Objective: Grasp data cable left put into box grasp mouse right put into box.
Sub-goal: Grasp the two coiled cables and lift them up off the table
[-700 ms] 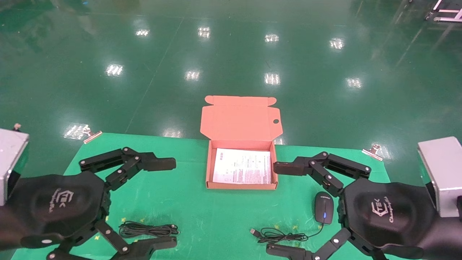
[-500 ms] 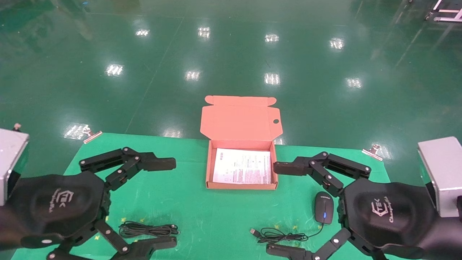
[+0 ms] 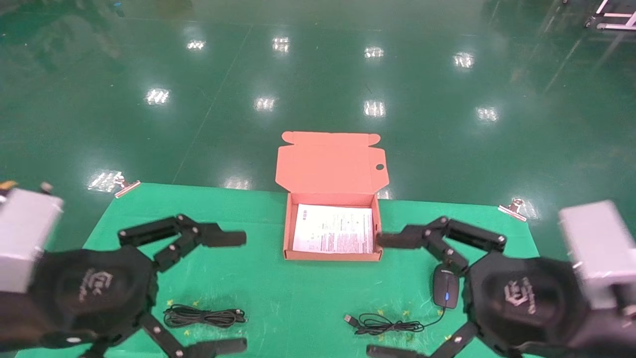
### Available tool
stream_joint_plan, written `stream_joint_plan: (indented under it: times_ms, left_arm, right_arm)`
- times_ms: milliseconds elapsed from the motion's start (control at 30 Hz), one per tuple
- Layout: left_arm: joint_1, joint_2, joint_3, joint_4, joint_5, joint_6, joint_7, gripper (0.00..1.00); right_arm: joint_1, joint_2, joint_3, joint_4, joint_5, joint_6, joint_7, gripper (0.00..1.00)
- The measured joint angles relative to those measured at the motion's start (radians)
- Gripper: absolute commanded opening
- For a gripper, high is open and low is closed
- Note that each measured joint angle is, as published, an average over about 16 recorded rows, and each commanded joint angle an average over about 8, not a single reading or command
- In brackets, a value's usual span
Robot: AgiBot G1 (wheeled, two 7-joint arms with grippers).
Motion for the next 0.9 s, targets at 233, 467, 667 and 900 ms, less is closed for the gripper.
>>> stream_joint_plan:
  times_ms: [233, 467, 667, 900]
  left_arm:
    - [-0.095, 0.014, 0.079, -0.020, 0.181, 0.018, -0.028, 1.00]
    - [-0.206, 0.054, 0.184, -0.033, 0.406, 0.032, -0.038, 1.00]
    - [-0.275, 0.106, 0.278, -0.040, 0.604, 0.023, -0.021, 1.00]
    - [-0.311, 0.177, 0.376, -0.045, 0.825, -0.022, 0.012, 1.00]
  right_arm:
    - [0.103, -0.013, -0.080, 0.027, -0.196, -0.030, -0.062, 1.00]
    - [0.240, -0.060, -0.224, 0.041, -0.452, -0.057, -0.164, 1.00]
    - [0.333, -0.112, -0.363, 0.044, -0.662, -0.052, -0.243, 1.00]
    - [0.369, -0.161, -0.481, 0.045, -0.850, -0.010, -0.279, 1.00]
